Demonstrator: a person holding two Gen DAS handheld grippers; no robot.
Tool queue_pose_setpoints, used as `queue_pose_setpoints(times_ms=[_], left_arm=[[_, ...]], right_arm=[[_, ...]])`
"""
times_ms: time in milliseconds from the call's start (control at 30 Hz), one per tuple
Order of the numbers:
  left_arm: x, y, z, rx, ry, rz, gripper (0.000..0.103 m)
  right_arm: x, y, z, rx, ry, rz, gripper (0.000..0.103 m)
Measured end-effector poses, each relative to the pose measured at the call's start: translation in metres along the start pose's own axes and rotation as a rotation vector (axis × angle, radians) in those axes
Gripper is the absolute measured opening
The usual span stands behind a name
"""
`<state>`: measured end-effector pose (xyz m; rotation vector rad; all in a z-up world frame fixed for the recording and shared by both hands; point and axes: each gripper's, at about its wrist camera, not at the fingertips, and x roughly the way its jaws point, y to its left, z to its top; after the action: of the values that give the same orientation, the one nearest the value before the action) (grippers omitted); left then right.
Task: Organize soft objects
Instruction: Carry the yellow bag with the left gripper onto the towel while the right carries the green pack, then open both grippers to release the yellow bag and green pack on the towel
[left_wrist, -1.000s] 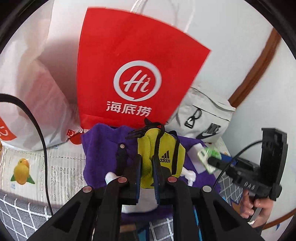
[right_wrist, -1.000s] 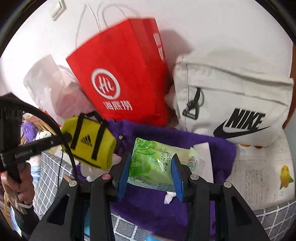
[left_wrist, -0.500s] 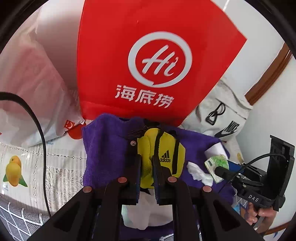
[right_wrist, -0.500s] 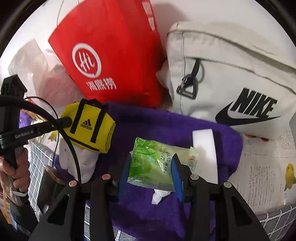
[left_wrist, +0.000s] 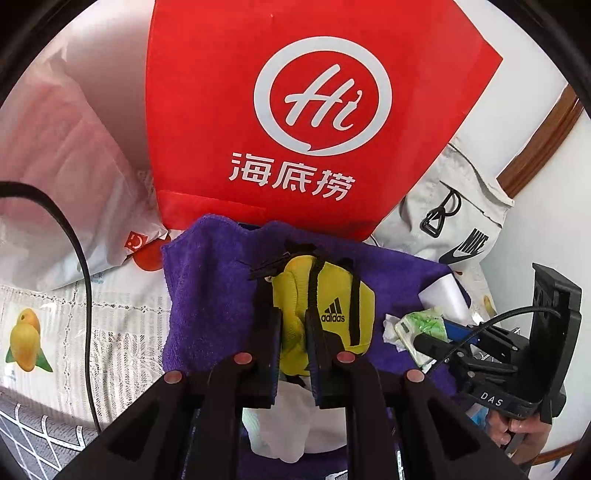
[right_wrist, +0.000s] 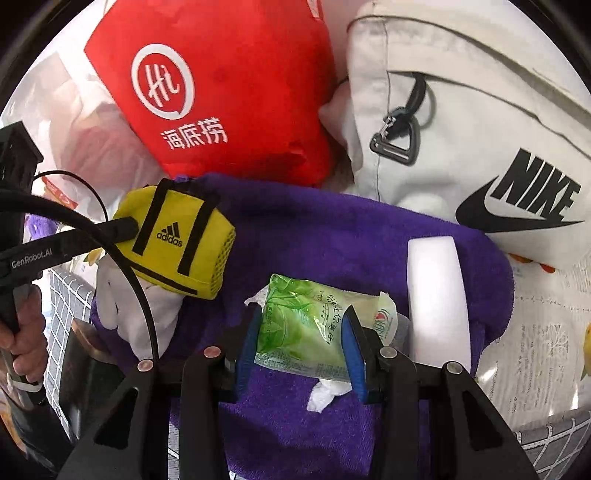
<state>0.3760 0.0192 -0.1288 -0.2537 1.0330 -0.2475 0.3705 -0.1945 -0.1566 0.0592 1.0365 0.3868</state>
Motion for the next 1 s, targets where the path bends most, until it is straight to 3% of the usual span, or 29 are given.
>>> queue_pose_setpoints(times_ms=[167,333,400,467,600,667,767,833,1000], left_arm=[[0.003,-0.003,-0.001,0.011,0.008,0.017,0.017],[-0.011,-0.006,0.002,0.013,-0.012,0.035,0.040],[-0.020,-0.006,0.003,0.013,-0.031,0.046,0.060],[-0.031,-0.008,0.005,0.020,-0.065,0.053,0.064],[-0.043,-0.012,0.008,0.002,-0.068,0.072,0.072],[-0.050,-0.013,0.007,-0.018,-0.115,0.069,0.073],[-0.062,-0.010,0.002,-0.064,-0.212,-0.021,0.081],[-0.069,-0.008,0.000,-0.081,-0.270,-0.078,0.081],[-0.085,-0.014,-0.006,0.000,-0.432,-0.140,0.083]], right_arm=[[0.003,-0.003,0.001,0.010,0.001,0.002,0.044],[0.004,-0.002,0.003,0.011,0.005,0.005,0.048],[0.003,-0.003,0.004,0.018,0.006,0.011,0.053],[-0.001,-0.002,0.004,0.022,-0.001,0.026,0.055],[-0.013,0.004,0.005,0.013,-0.030,0.039,0.073],[-0.021,0.006,0.006,0.013,-0.055,0.053,0.079],[-0.031,0.008,0.008,0.029,-0.080,0.076,0.081],[-0.037,0.011,0.009,0.034,-0.089,0.083,0.081],[-0.042,0.008,0.010,0.052,-0.099,0.094,0.081]])
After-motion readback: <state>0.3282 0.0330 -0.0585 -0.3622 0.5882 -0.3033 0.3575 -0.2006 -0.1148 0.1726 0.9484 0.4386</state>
